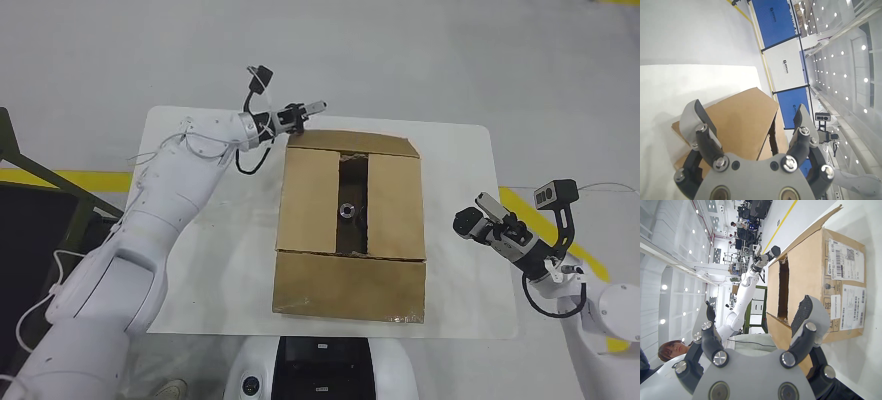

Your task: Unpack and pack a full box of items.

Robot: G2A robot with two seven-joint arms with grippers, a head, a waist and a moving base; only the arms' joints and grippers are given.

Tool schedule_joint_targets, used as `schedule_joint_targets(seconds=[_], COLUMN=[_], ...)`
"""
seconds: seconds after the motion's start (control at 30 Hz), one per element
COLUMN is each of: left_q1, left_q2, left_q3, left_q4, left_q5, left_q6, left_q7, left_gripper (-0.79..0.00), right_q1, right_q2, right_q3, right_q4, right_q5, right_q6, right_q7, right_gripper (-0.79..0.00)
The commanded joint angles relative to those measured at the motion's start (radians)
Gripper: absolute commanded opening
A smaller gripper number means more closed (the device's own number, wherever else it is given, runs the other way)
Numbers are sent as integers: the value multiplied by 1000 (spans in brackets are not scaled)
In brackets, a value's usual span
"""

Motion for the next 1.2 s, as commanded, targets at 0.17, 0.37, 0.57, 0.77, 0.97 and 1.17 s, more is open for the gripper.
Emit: schedule_joint_targets(seconds=[0.17,0.37,0.57,0.77,0.97,1.17], left_q1=[-12,30,95,249,412,515], left_q2=[-4,13,73,131,176,209], left_q3=[-12,-110,-275,-427,-566,-692], left_q4=[28,-54,-201,-444,-631,-691], left_q5=[46,-140,-238,-232,-197,-189], left_q6=[-39,-87,-73,-18,19,42], left_q7=[53,-10,-153,-265,-365,-457], left_gripper=[0,0,0,0,0,0], right_q1=[0,0,0,0,0,0], right_q2=[0,0,0,0,0,0], right_q3=[0,0,0,0,0,0], right_q4=[0,0,0,0,0,0], right_q5=[0,0,0,0,0,0], right_q6=[0,0,0,0,0,0], right_q7=[0,0,0,0,0,0], right_gripper=[0,0,0,0,0,0])
